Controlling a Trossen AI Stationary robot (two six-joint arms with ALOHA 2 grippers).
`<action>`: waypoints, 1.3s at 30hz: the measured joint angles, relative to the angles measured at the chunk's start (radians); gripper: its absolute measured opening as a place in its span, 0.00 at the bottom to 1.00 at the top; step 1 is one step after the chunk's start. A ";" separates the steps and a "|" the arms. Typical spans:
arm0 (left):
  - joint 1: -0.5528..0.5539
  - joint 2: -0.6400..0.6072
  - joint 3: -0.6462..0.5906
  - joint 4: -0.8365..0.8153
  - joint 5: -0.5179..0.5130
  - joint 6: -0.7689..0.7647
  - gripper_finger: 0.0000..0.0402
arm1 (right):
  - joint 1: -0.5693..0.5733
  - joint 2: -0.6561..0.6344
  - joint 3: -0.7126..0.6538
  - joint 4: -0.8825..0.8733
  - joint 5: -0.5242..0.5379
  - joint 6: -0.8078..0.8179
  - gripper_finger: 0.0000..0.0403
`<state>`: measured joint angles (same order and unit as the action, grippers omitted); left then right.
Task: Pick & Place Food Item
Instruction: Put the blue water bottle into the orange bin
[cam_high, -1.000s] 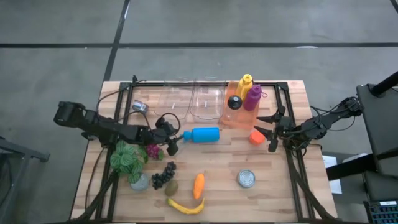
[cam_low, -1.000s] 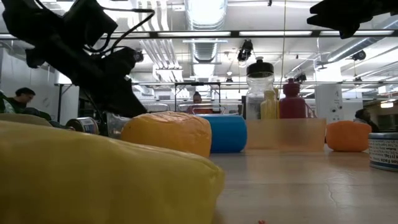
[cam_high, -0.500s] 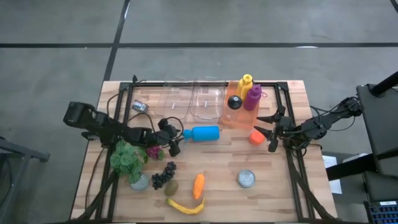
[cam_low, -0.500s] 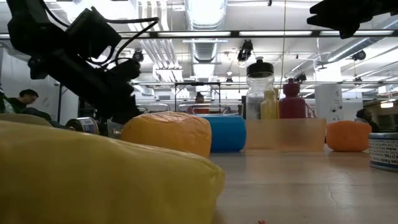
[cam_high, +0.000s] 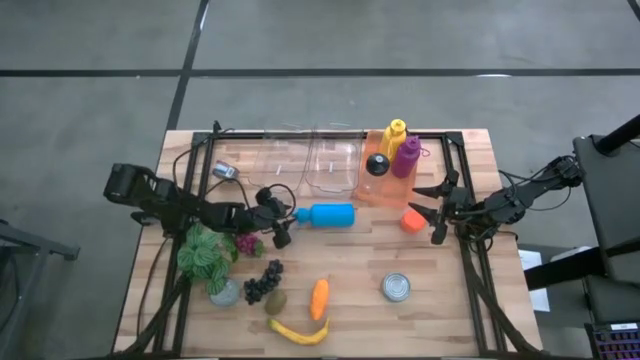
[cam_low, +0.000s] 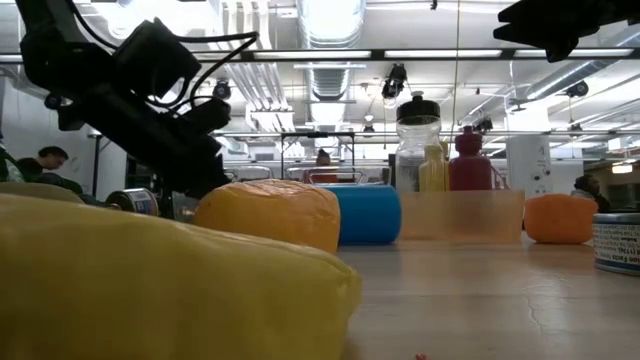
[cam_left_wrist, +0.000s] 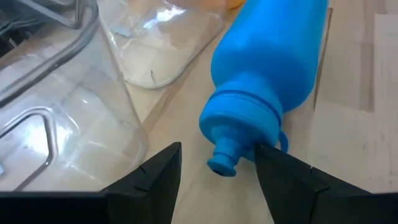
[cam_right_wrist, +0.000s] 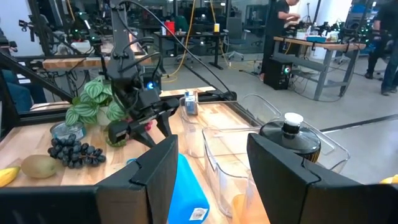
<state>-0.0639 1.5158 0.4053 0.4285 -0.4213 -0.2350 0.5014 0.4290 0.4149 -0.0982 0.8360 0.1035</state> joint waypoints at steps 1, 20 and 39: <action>0.000 0.000 0.000 0.005 0.002 0.000 0.51 | 0.000 0.000 0.000 0.000 0.000 -0.001 0.47; 0.000 0.182 0.083 0.177 0.089 -0.001 0.51 | 0.000 0.000 0.000 0.000 0.000 0.000 0.47; 0.014 0.125 0.140 0.024 0.139 0.037 0.51 | 0.000 -0.001 0.000 0.000 0.000 -0.001 0.47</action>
<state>-0.0502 1.6407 0.5455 0.4526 -0.2819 -0.1976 0.5014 0.4283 0.4149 -0.0982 0.8360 0.1028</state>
